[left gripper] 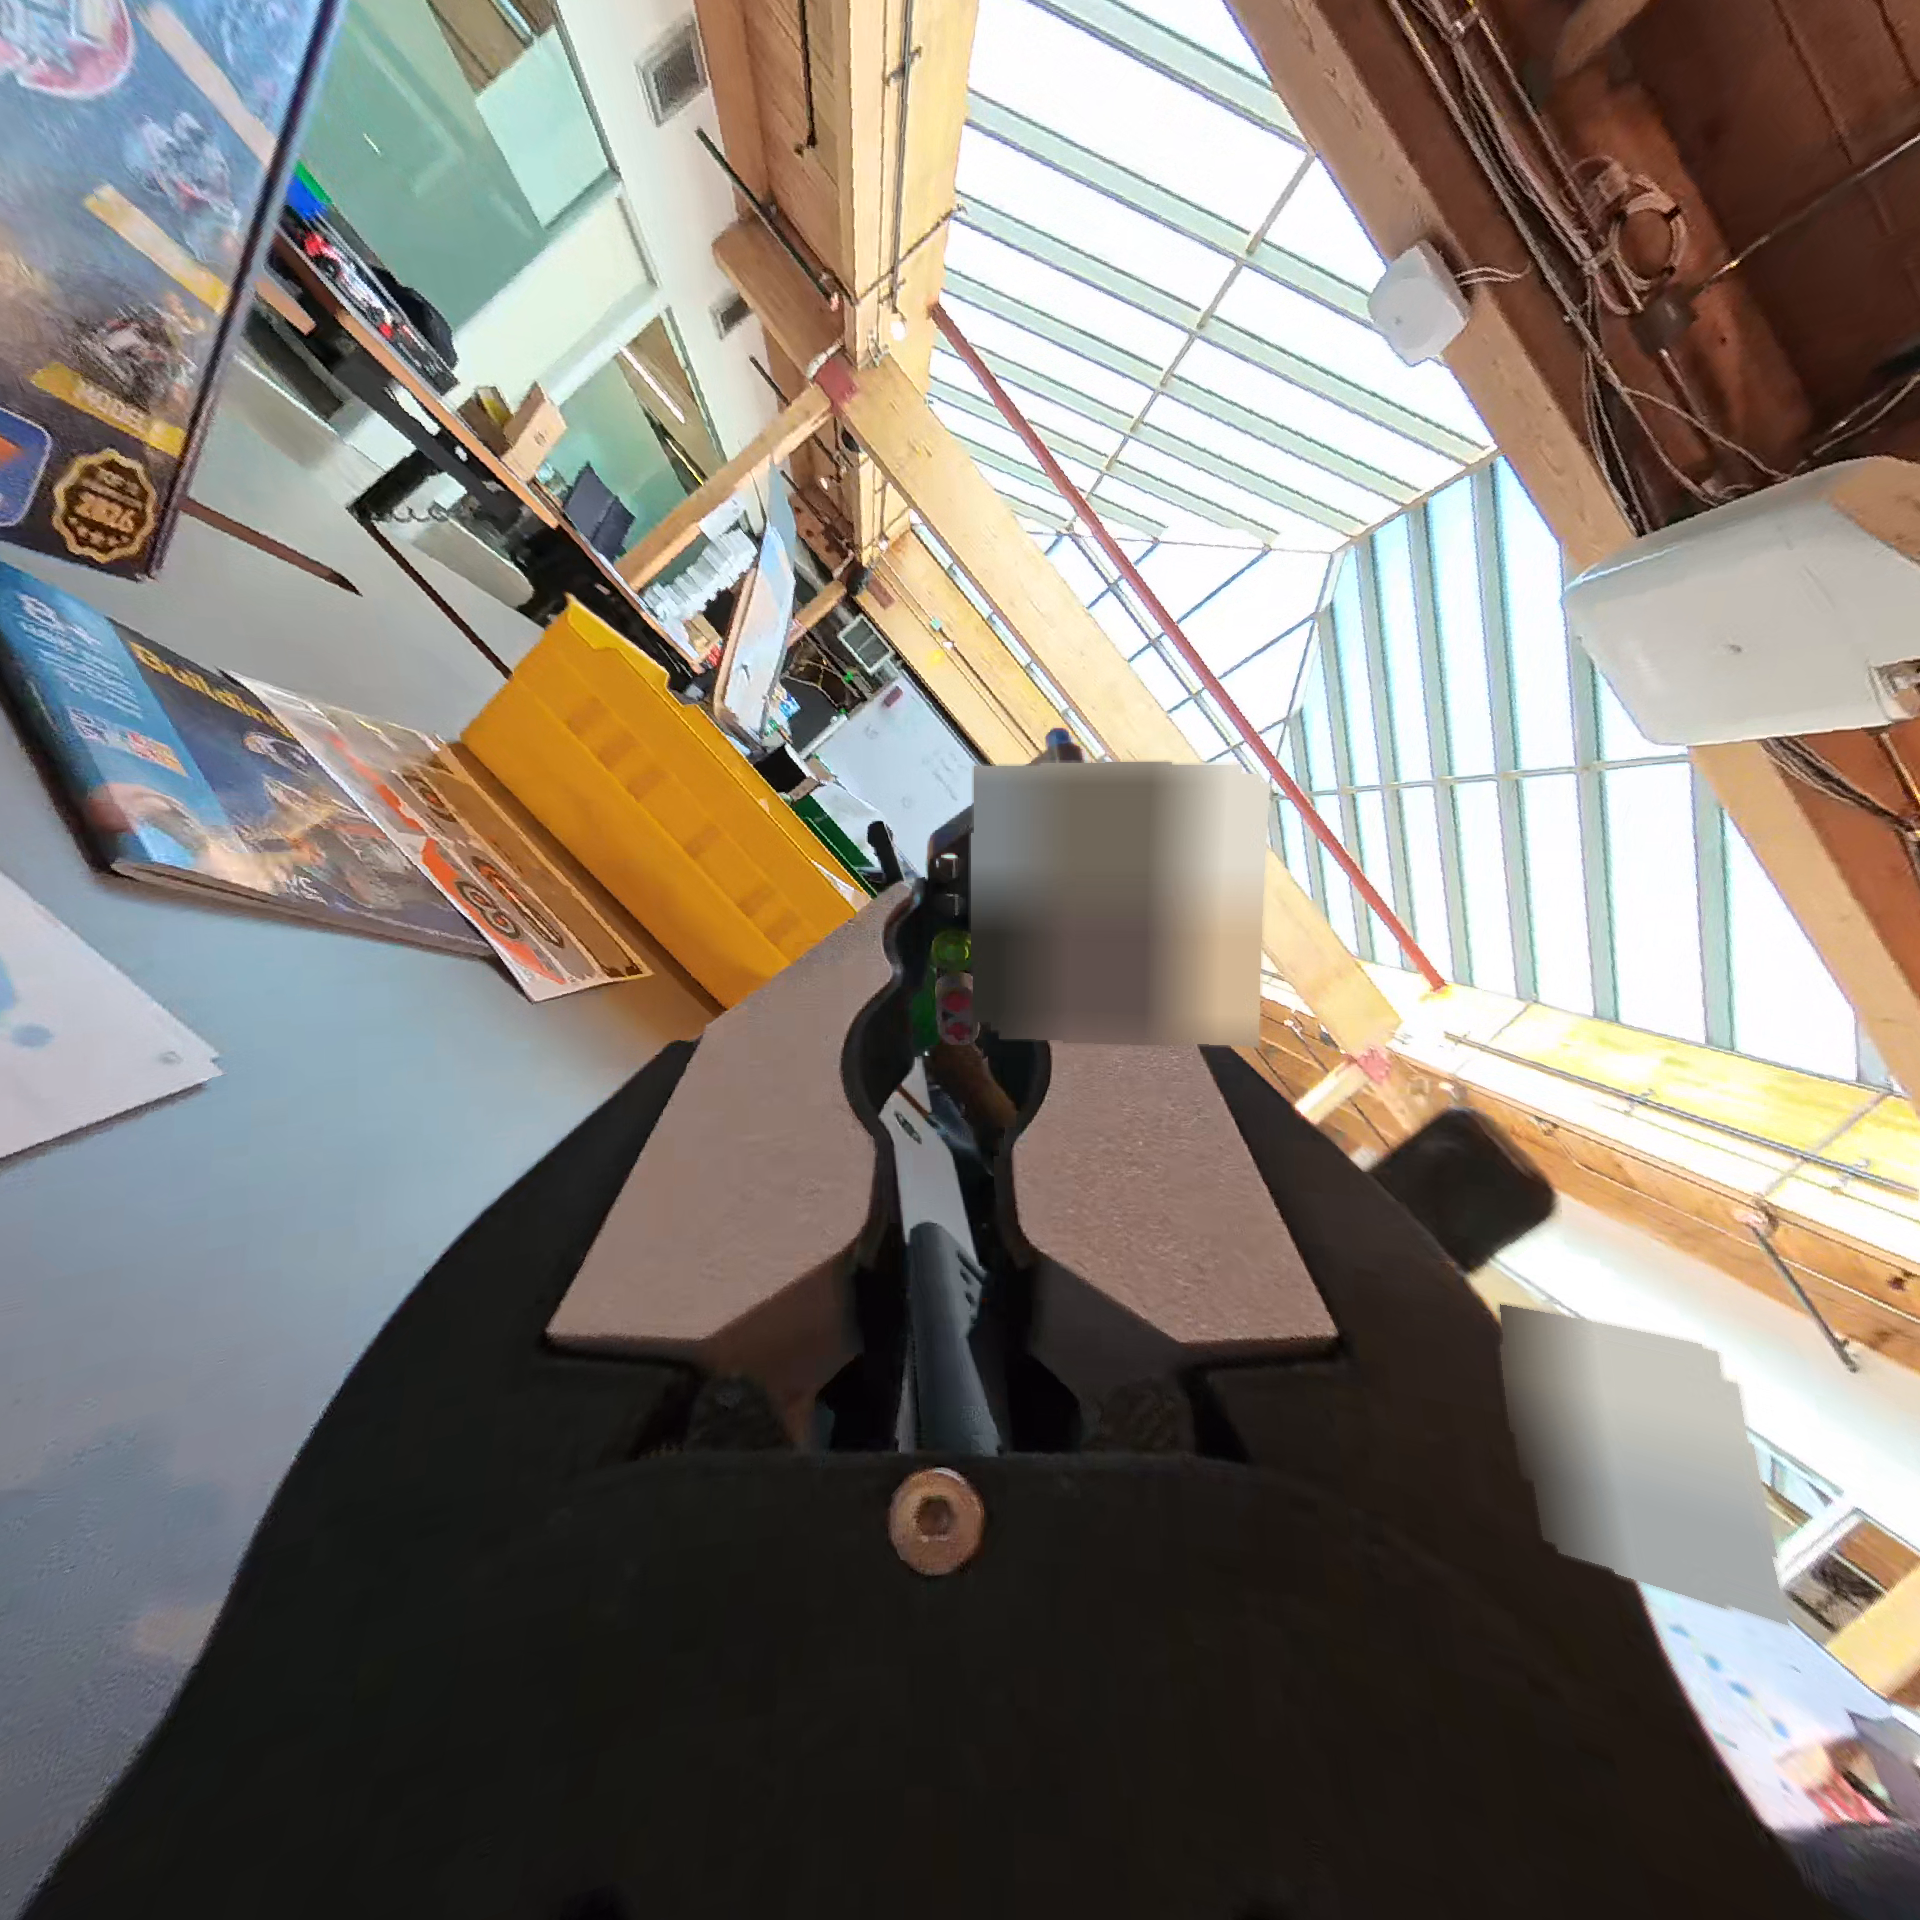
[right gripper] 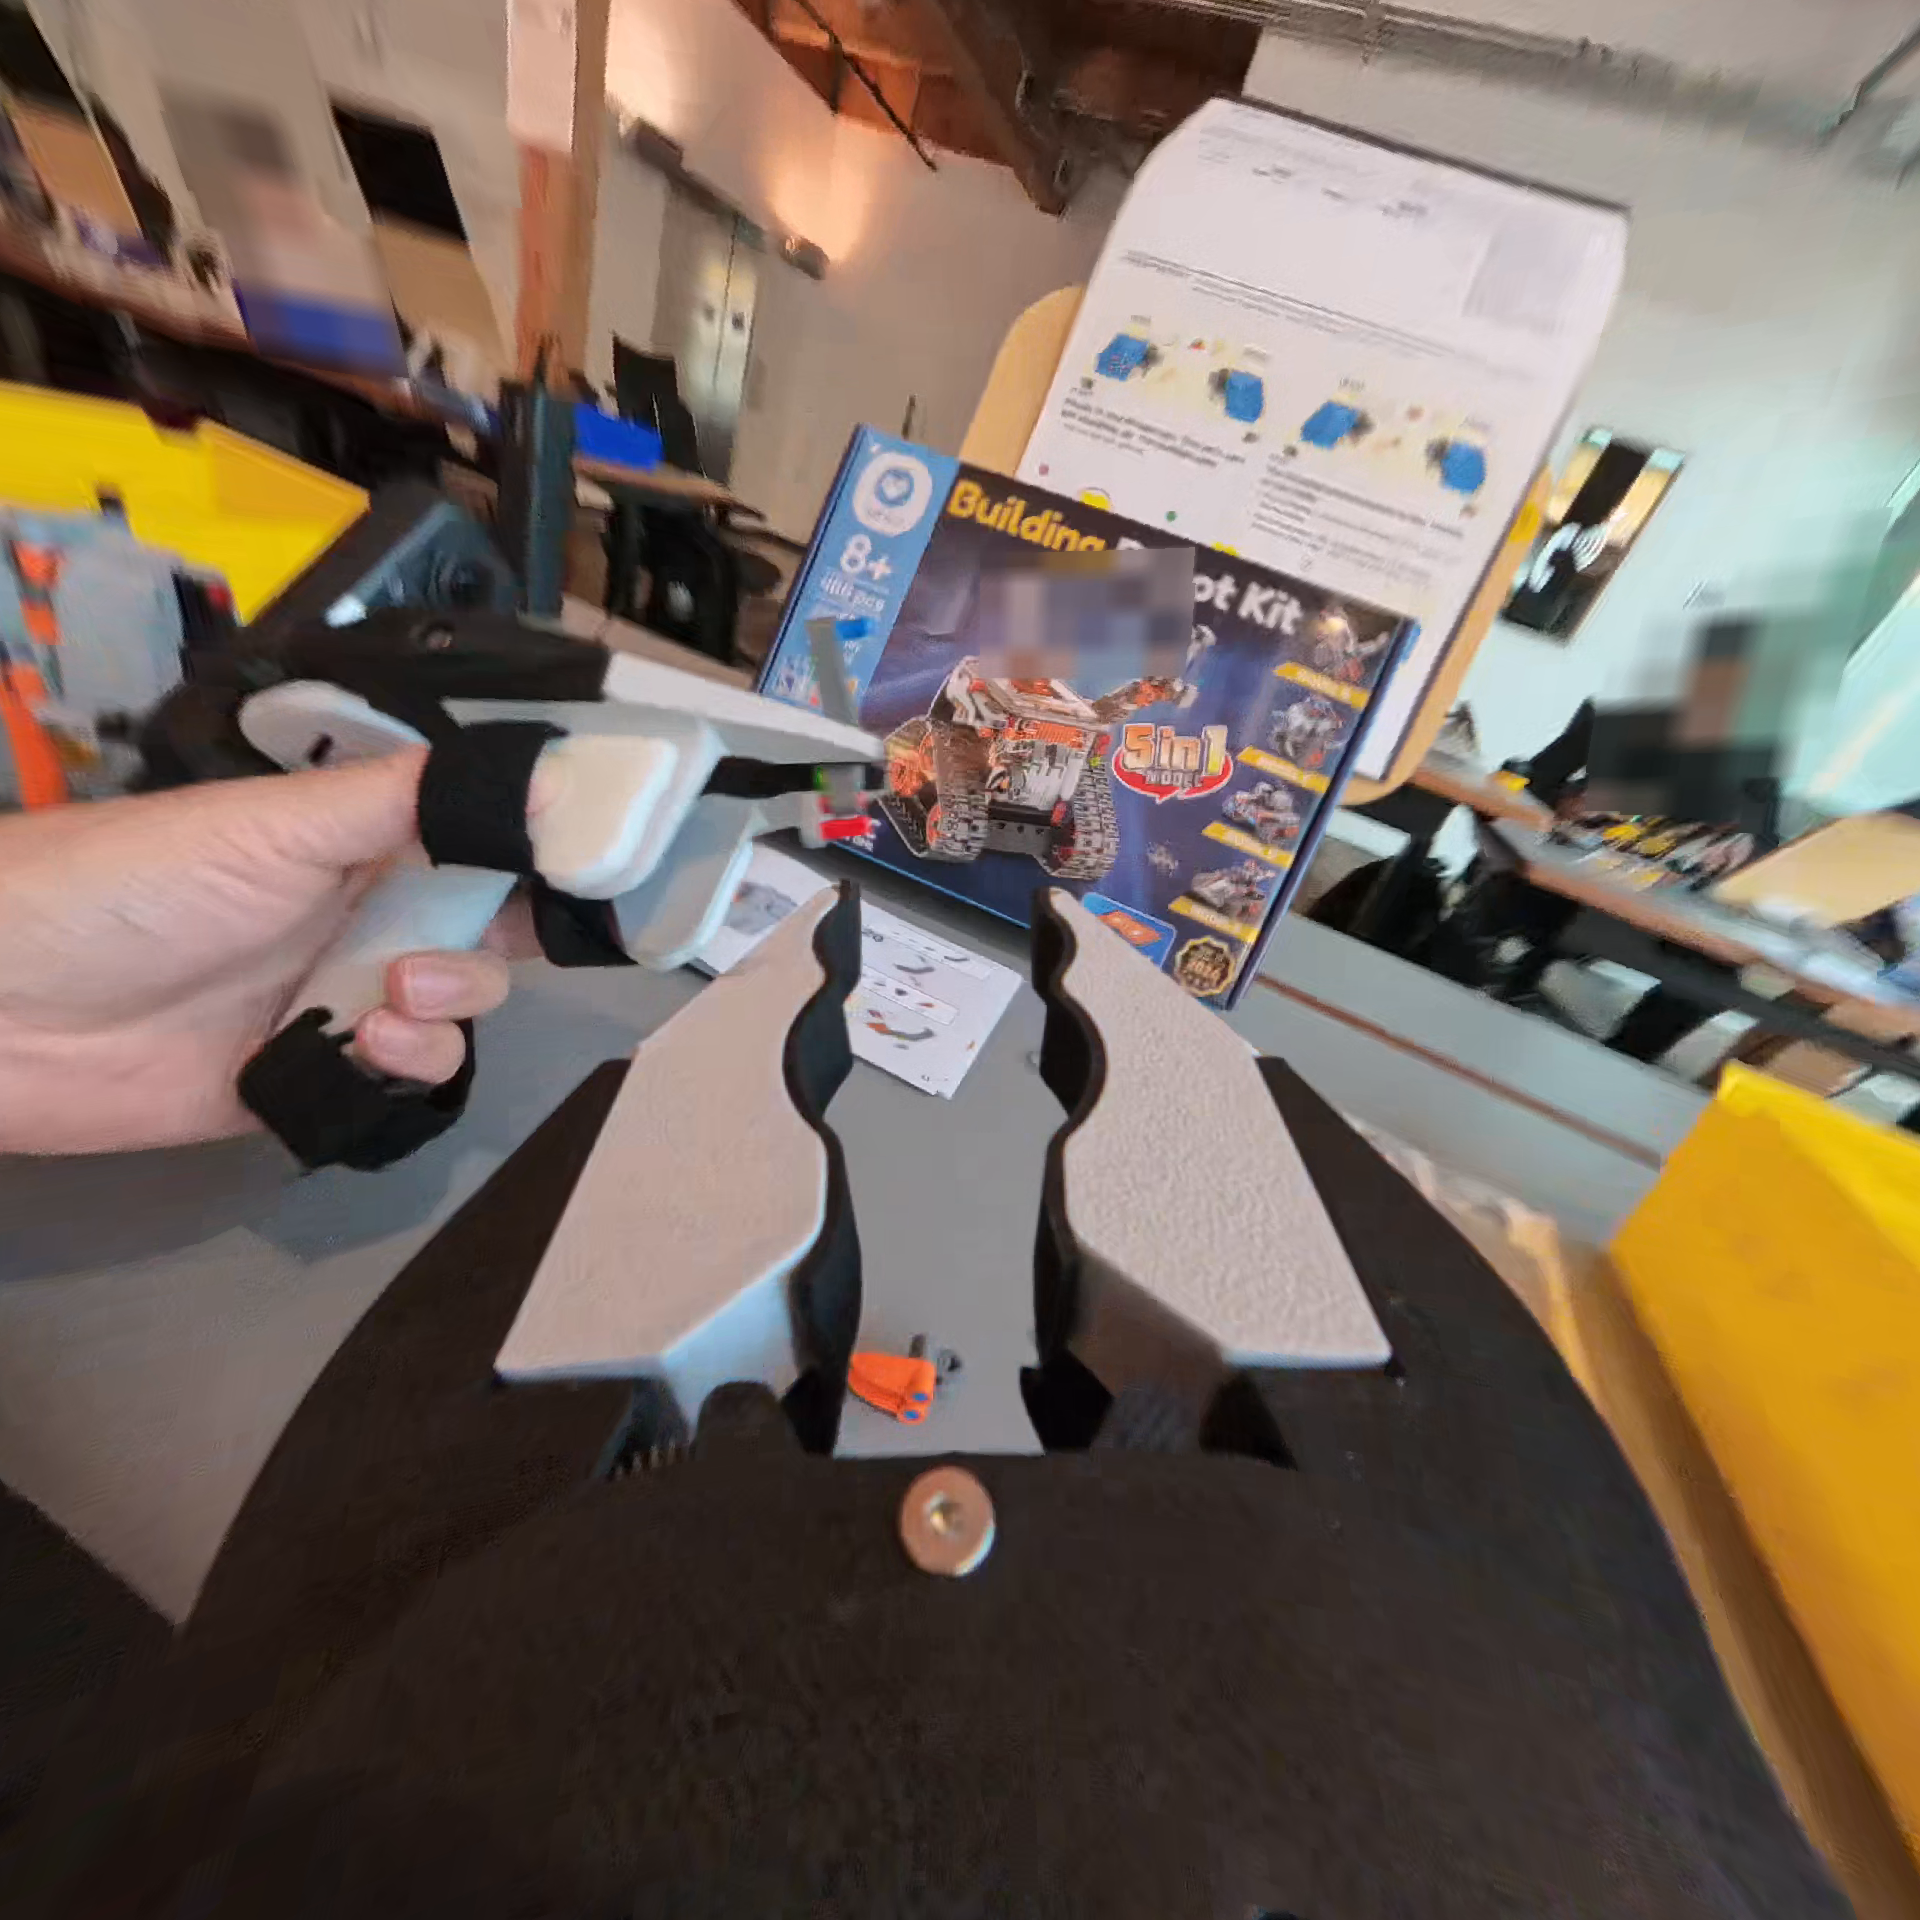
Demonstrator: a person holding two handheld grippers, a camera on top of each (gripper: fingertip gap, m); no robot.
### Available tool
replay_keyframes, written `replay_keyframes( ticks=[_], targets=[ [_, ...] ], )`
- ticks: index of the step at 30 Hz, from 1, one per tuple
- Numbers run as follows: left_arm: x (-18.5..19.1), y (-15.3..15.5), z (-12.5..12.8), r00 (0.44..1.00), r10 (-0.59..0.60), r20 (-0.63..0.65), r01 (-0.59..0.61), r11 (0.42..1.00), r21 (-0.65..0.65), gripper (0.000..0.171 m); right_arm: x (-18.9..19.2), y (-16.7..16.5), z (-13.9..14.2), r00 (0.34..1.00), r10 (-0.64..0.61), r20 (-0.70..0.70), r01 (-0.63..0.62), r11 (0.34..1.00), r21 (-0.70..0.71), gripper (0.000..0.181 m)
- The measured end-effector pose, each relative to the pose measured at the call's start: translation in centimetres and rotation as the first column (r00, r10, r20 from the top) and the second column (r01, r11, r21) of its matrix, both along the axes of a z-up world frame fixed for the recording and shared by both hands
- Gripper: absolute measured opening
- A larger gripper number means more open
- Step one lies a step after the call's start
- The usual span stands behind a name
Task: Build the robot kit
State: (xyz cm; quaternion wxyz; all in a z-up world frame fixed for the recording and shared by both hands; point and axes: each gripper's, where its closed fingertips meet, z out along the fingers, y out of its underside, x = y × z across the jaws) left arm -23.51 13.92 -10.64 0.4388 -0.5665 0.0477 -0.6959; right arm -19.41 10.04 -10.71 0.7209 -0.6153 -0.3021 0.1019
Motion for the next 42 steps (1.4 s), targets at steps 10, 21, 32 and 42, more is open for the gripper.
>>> replay_keyframes(
  ticks=[10,21,32,42],
  targets=[
    [1.3,-1.4,0.1,0.994,0.105,-0.039,-0.103,0.993,0.055,0.004,-4.2,1.2,-1.0,0.957,-0.13,0.258,0.116,0.991,0.069,0.02],
    [1.0,-1.5,0.2,0.993,0.116,0.036,-0.116,0.993,0.0,0.004,-4.1,1.1,-0.8,0.935,-0.203,0.292,0.174,0.977,0.123,0.007],
    [0.7,-1.1,-0.3,0.988,0.133,0.074,-0.128,0.99,-0.066,0.004,-4.3,1.5,-1.3,0.917,-0.233,0.325,0.209,0.972,0.108,0.008],
    [0.7,-1.3,-0.2,0.984,0.109,0.141,-0.094,0.99,-0.109,0.005,-4.3,1.2,-1.3,0.899,-0.253,0.357,0.212,0.966,0.15,0.005]
  ],
)
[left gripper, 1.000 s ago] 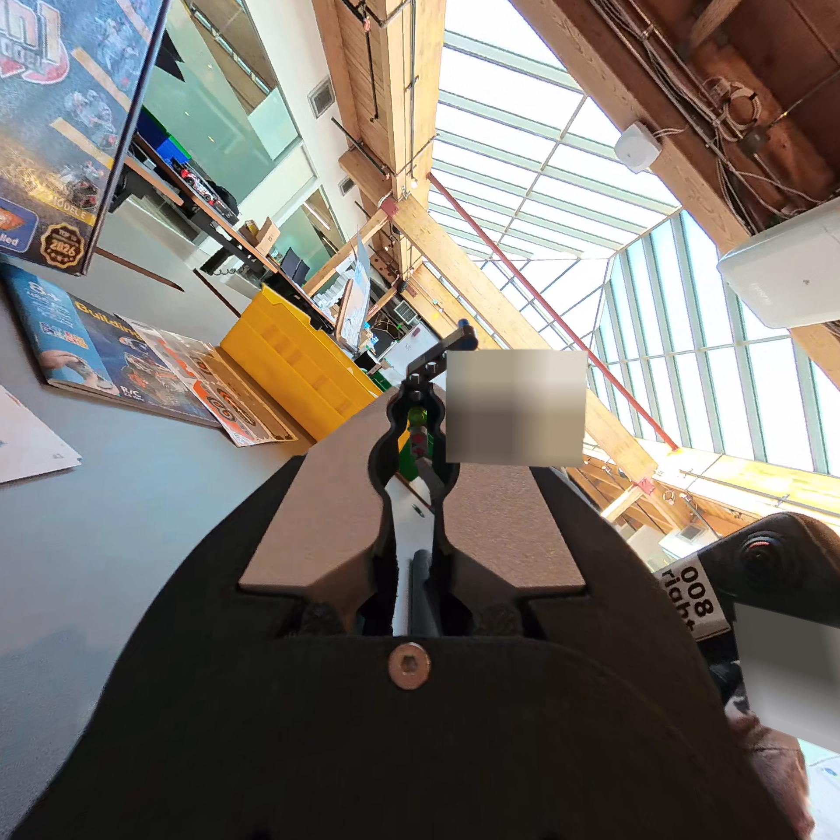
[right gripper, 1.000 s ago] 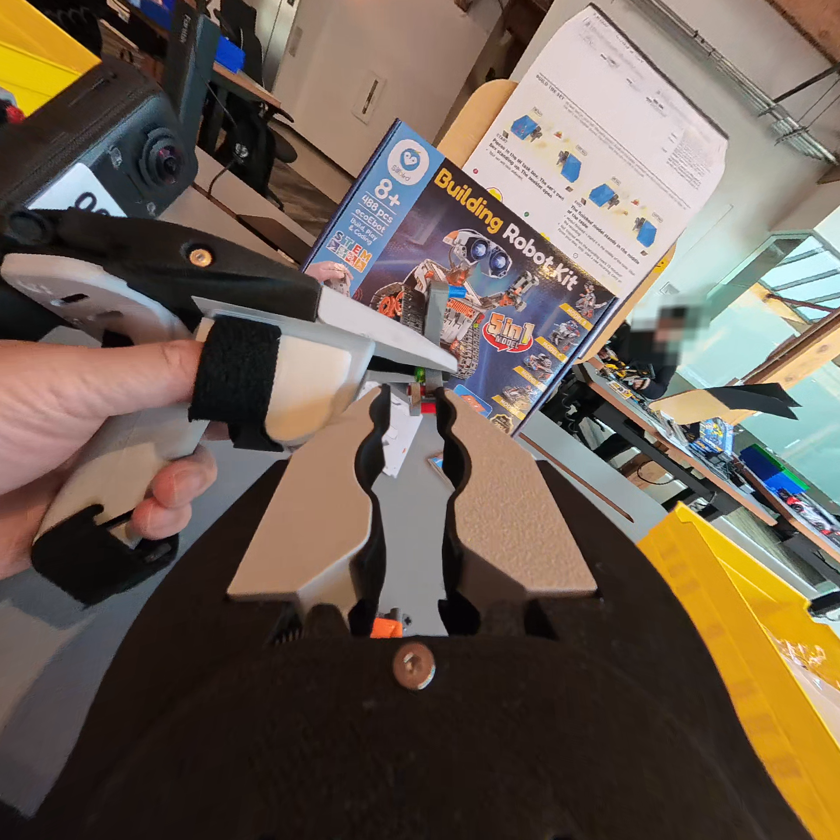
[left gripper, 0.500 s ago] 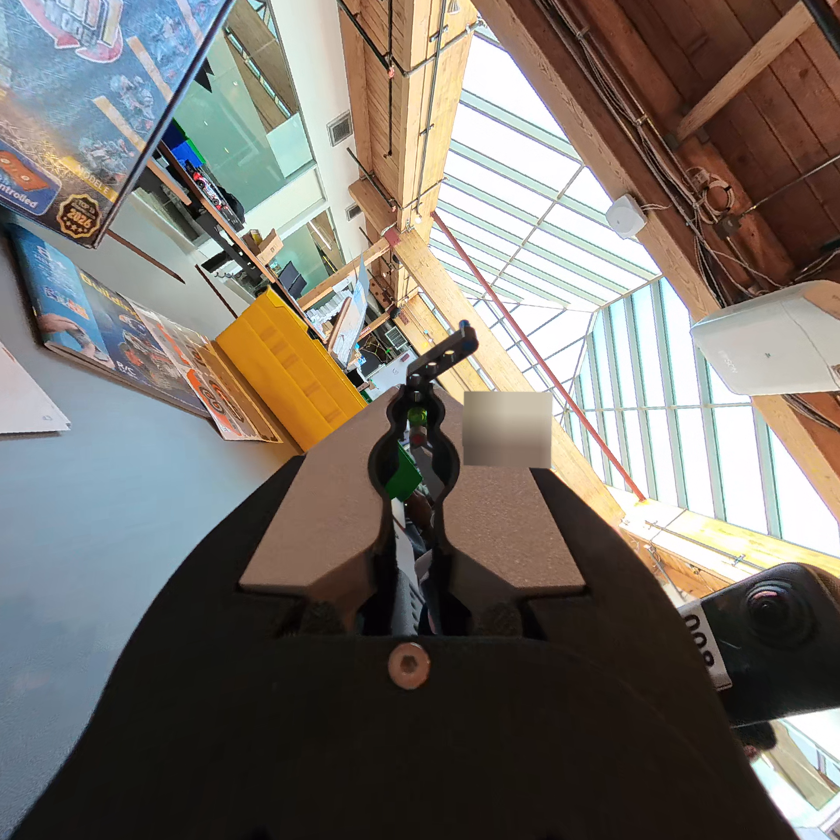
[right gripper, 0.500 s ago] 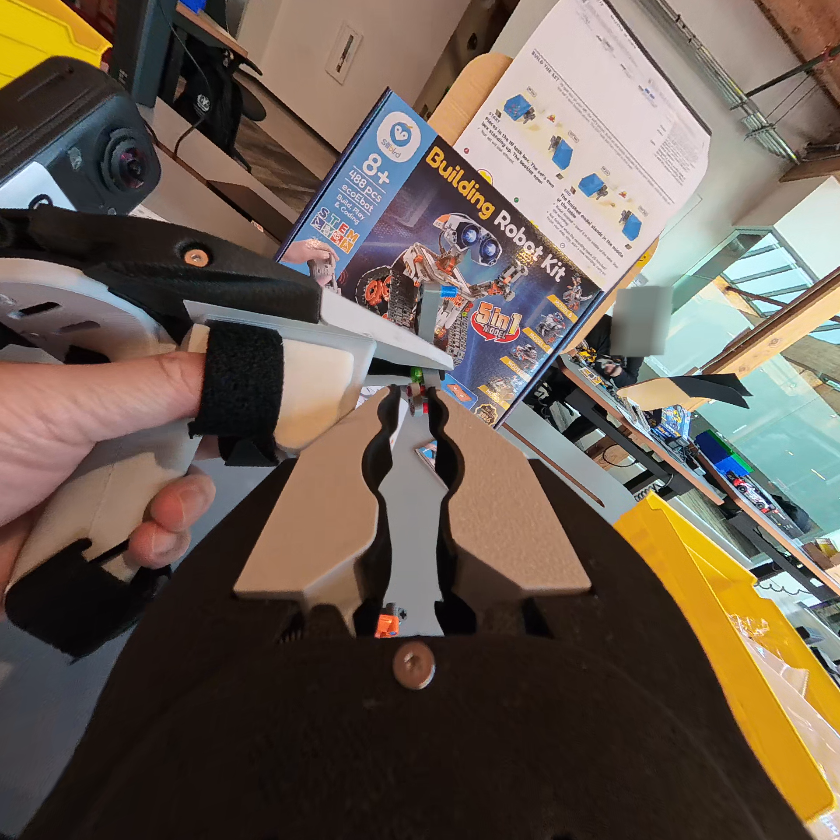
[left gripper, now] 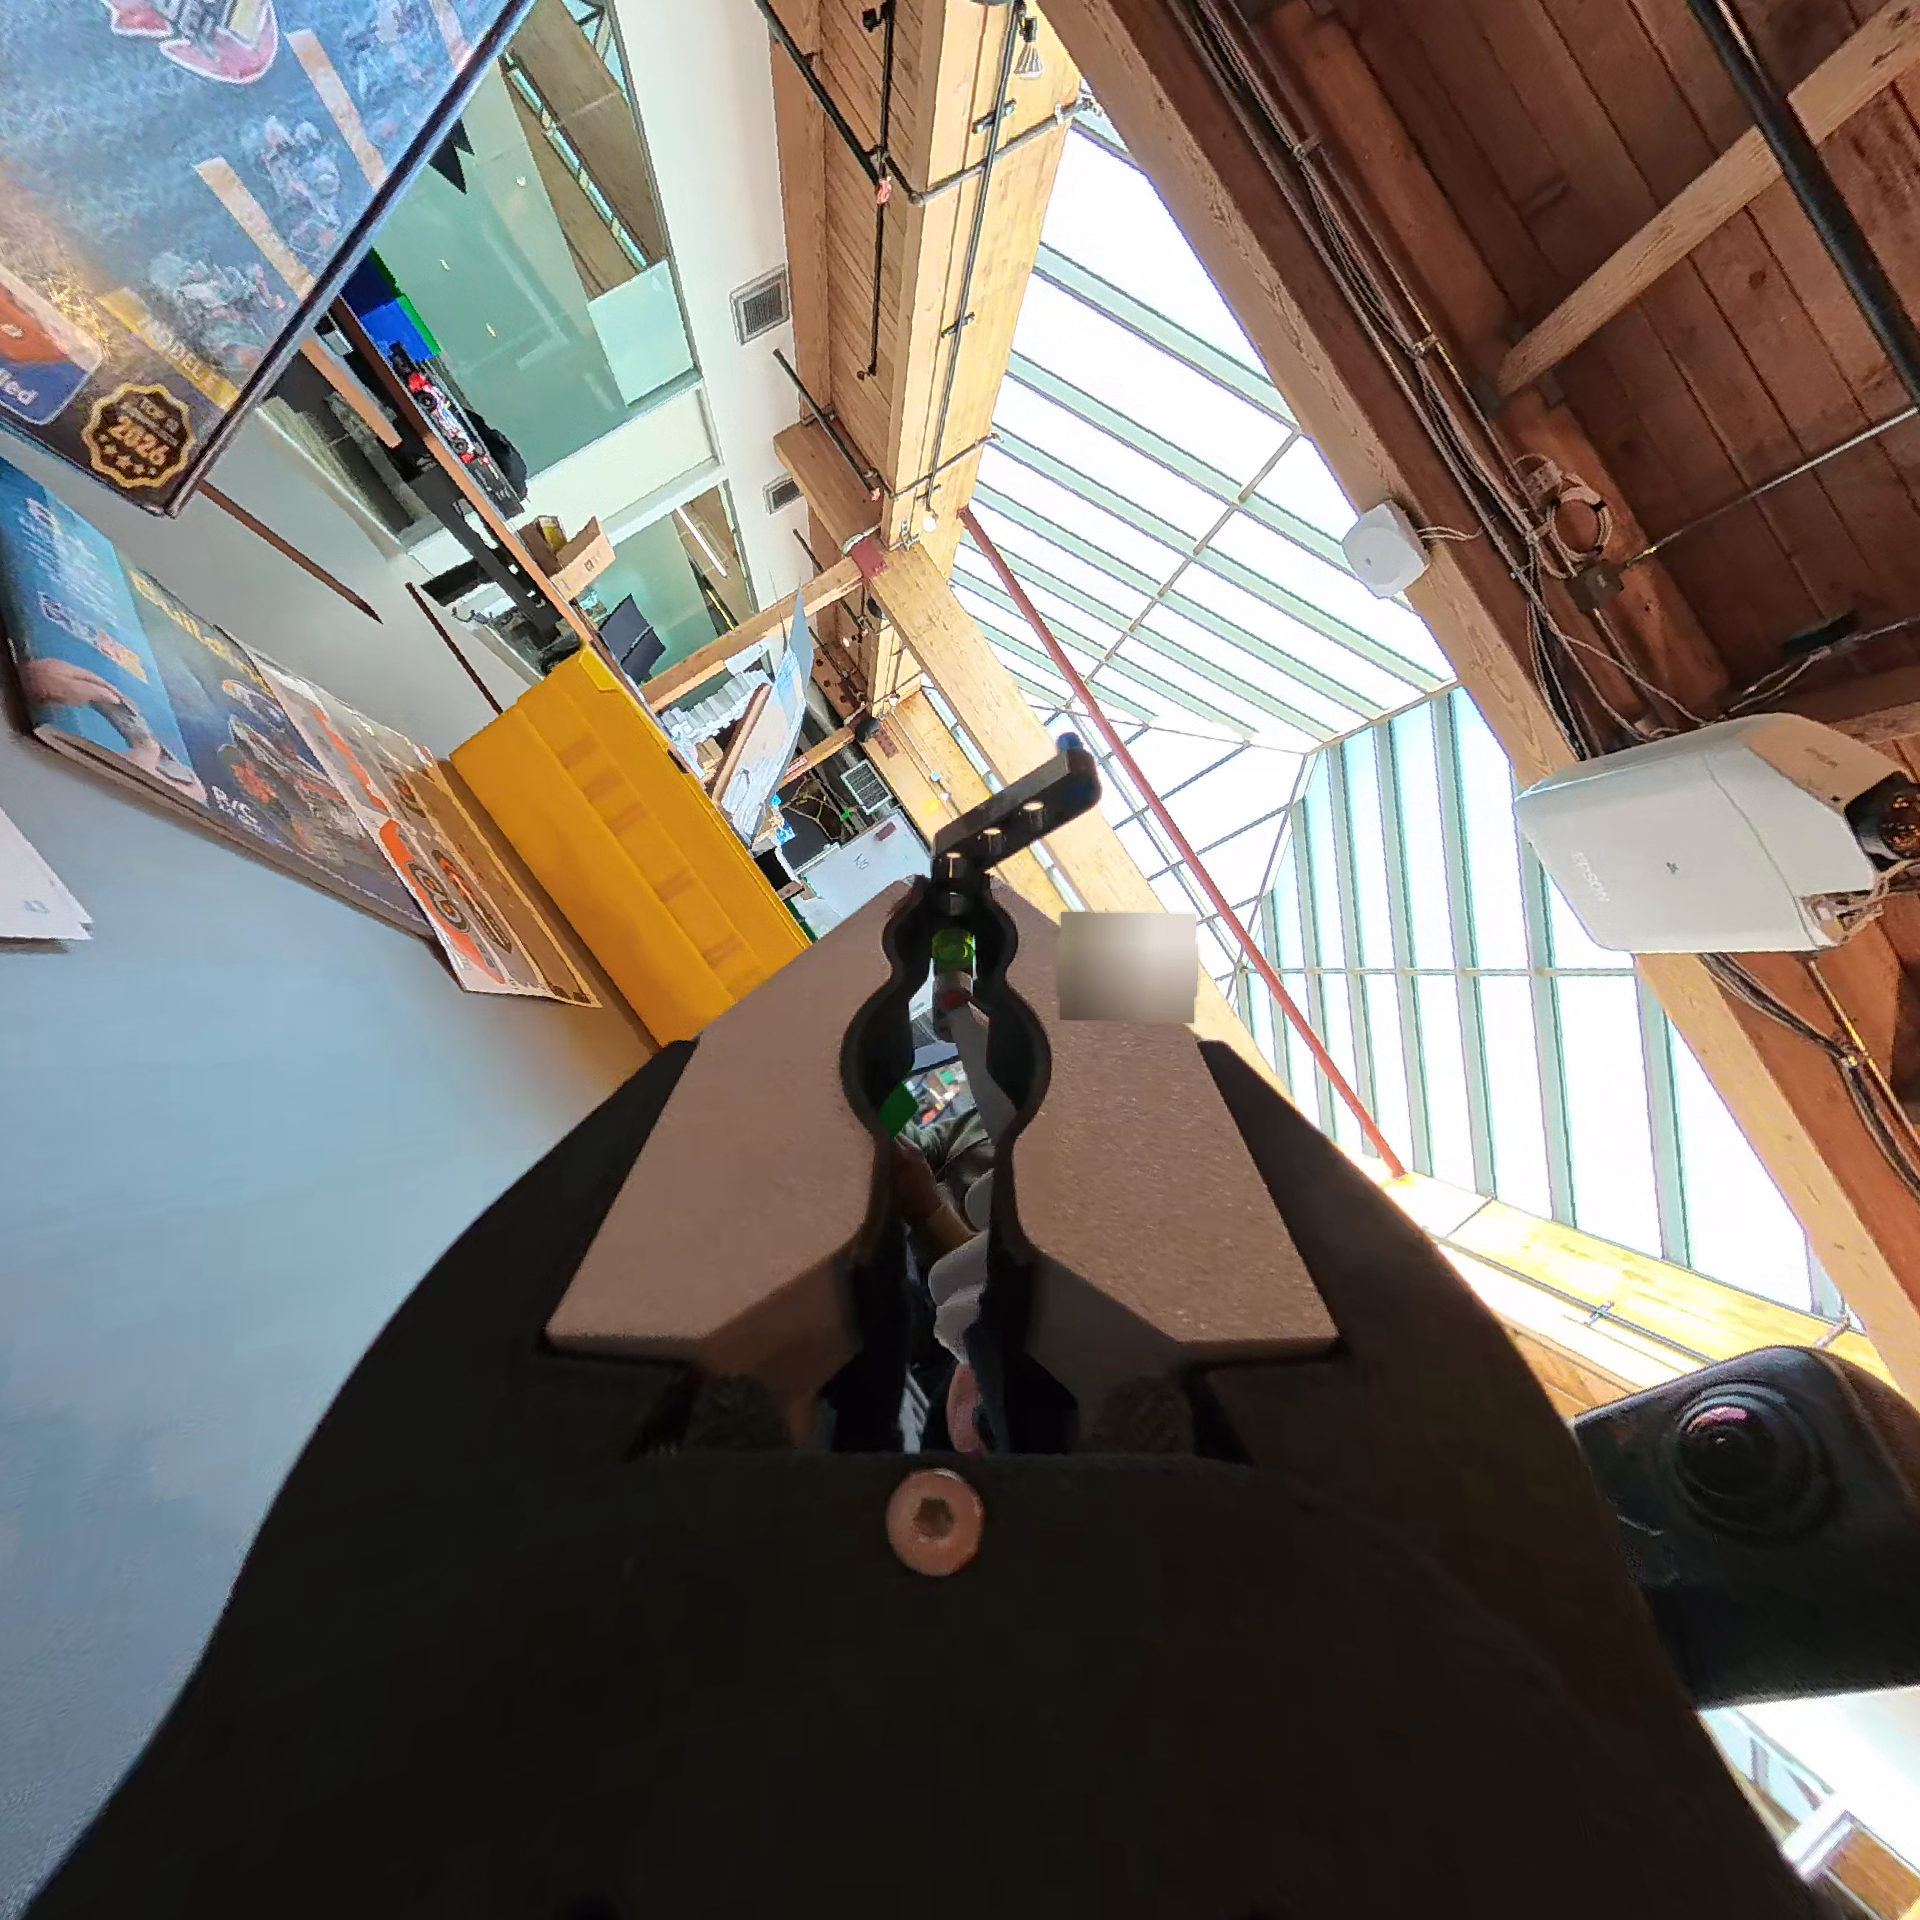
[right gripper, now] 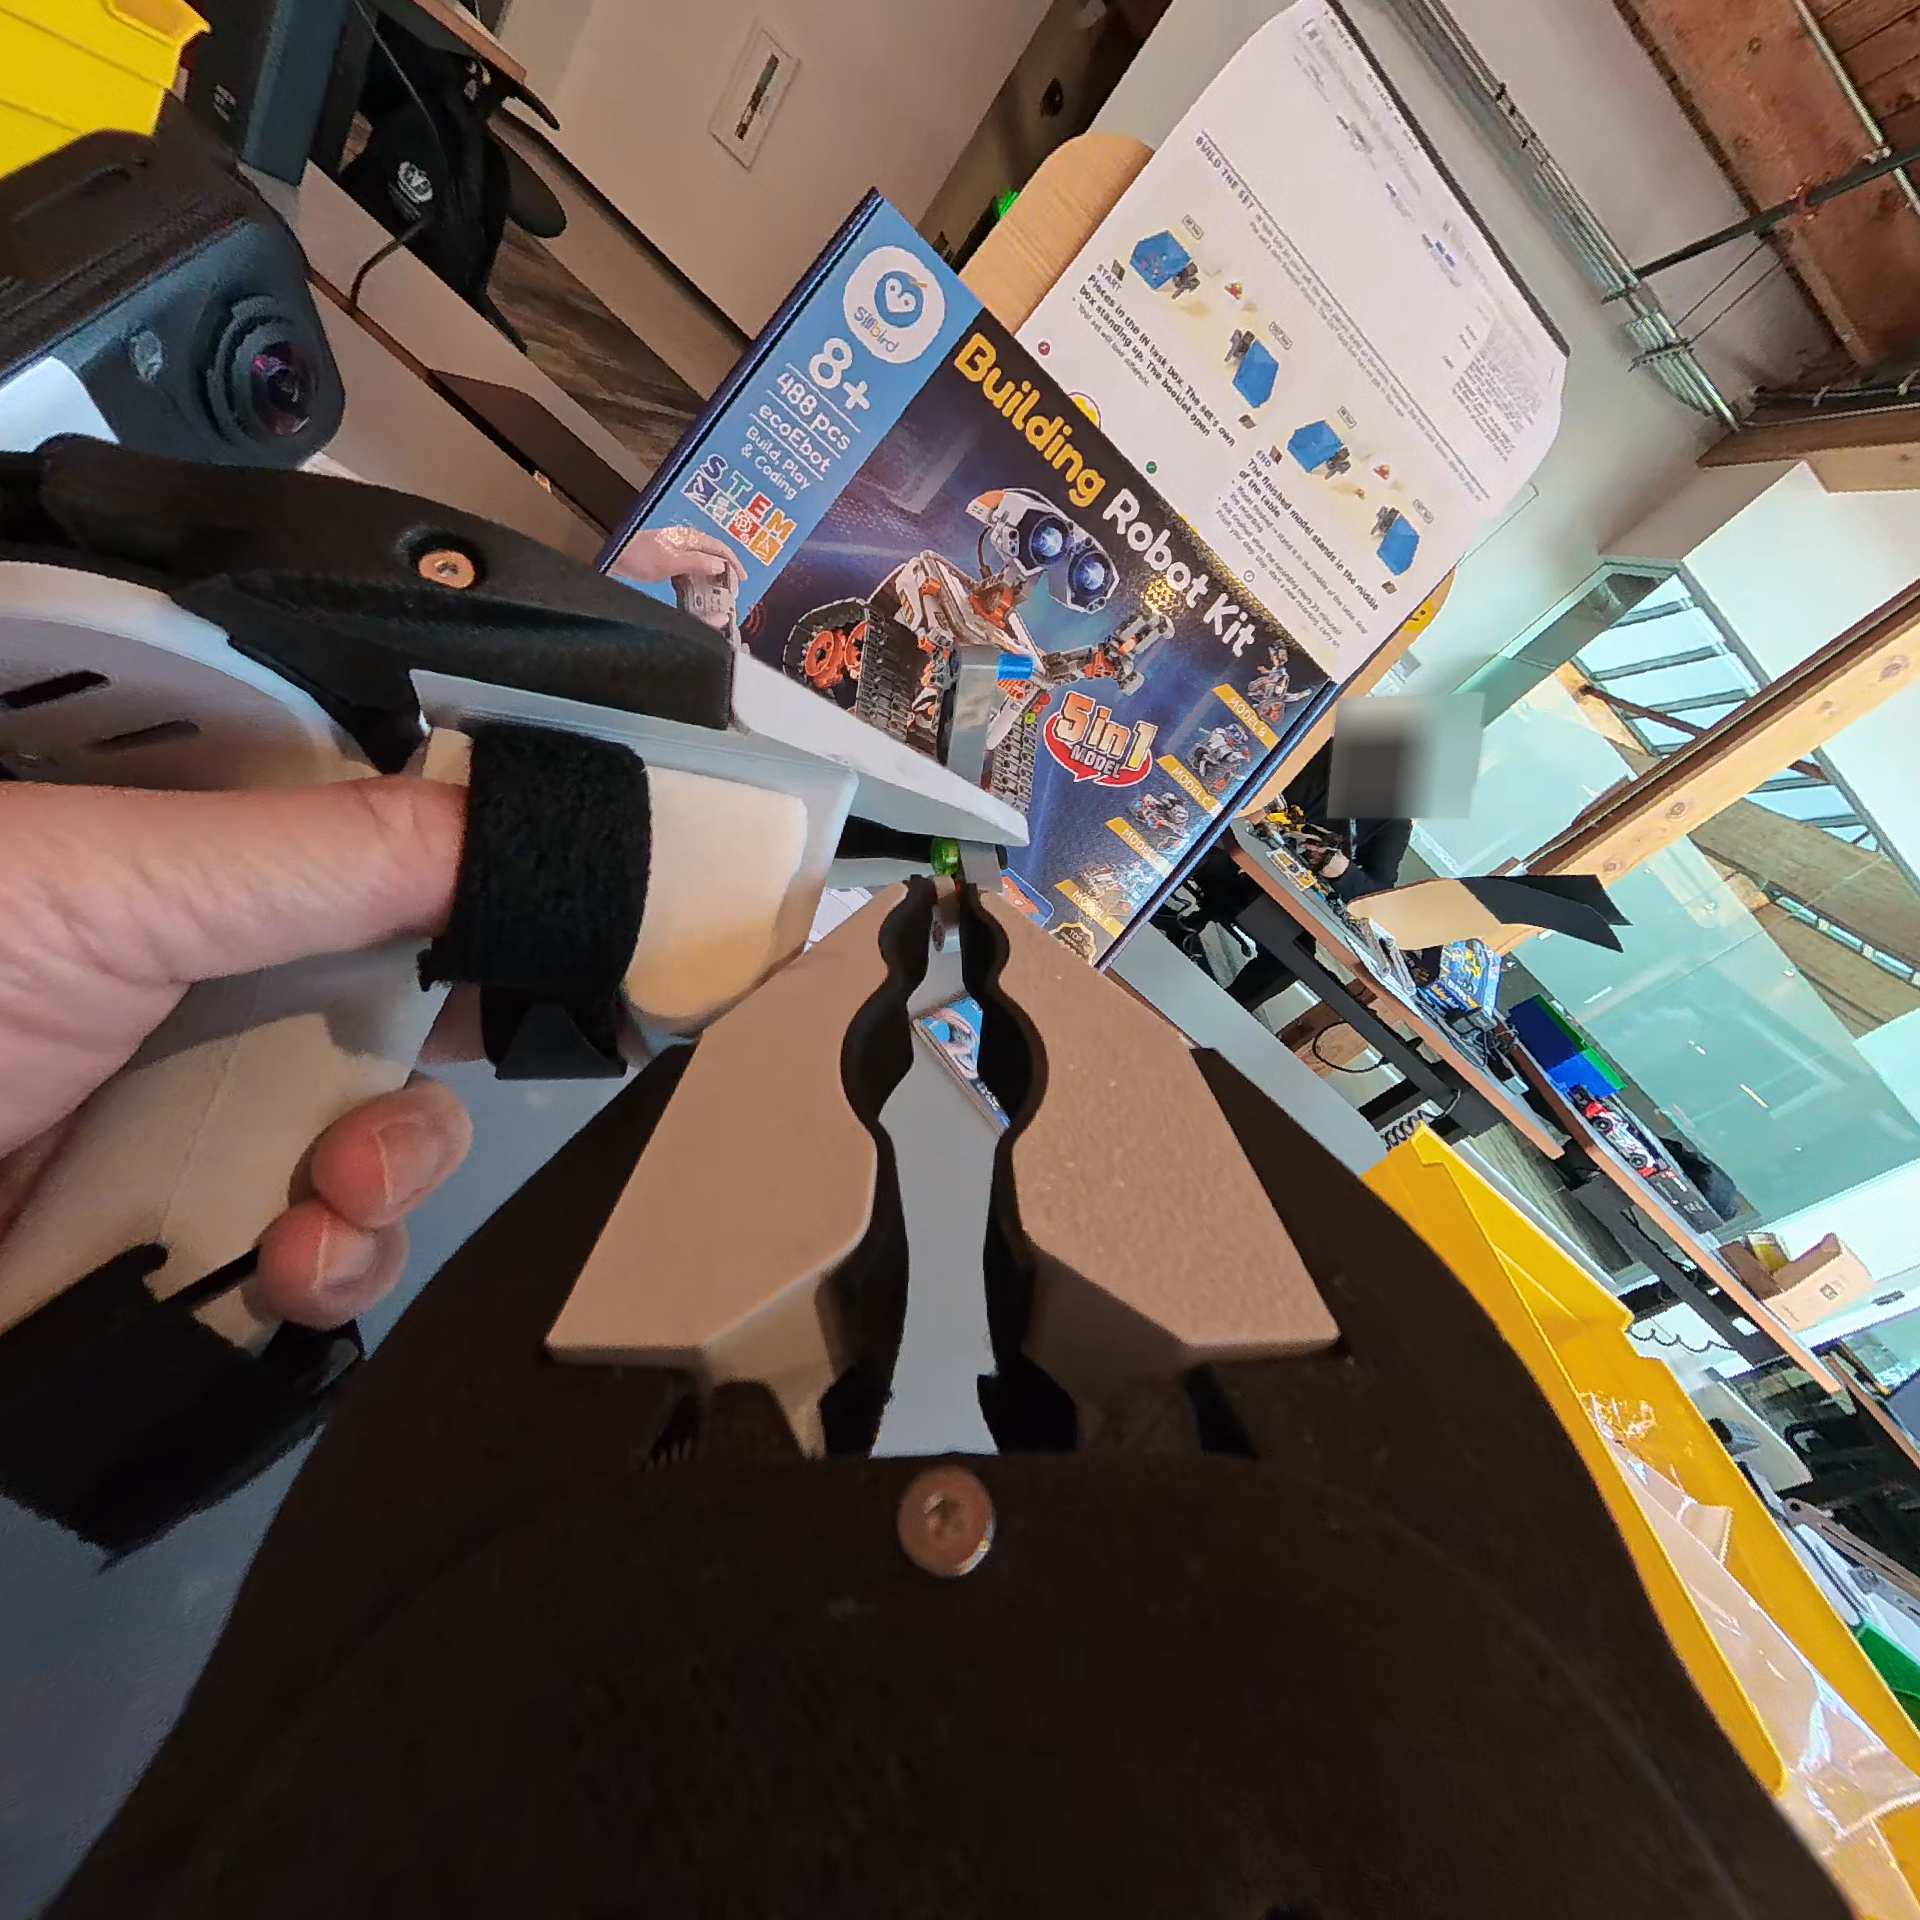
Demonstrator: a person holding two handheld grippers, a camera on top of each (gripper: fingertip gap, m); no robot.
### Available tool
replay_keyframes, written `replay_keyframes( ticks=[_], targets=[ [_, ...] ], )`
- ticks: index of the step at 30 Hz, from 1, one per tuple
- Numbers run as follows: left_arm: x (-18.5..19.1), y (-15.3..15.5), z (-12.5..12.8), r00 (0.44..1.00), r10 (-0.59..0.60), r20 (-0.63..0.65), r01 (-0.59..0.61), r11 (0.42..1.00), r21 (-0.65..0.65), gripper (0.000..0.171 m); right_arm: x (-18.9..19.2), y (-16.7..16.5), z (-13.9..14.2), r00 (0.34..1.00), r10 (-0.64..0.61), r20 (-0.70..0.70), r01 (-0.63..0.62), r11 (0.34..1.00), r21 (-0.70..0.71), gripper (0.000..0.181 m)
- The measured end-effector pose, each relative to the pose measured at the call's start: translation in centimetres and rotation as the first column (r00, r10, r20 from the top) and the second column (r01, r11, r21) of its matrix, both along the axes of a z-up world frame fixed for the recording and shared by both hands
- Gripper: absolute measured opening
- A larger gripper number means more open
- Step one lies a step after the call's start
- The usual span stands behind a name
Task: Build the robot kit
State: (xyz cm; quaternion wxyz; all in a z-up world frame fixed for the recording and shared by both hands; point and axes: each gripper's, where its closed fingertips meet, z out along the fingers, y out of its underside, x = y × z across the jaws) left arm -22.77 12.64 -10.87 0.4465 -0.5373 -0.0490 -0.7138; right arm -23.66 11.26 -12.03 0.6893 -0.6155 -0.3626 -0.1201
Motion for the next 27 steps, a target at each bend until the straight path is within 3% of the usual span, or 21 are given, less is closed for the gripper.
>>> replay_keyframes(
  ticks=[7,27],
  targets=[
    [-0.23,0.25,-0.72,0.996,-0.036,0.081,0.042,0.996,-0.077,0.005,-0.19,0.16,-0.56,0.999,0.0,0.053,0.0,1.0,-0.001,0.007],
    [0.23,0.05,-0.87,0.99,-0.08,0.119,0.091,0.991,-0.095,0.005,0.18,0.05,-0.79,0.993,-0.016,0.118,0.013,1.0,0.025,0.005]
  ],
)
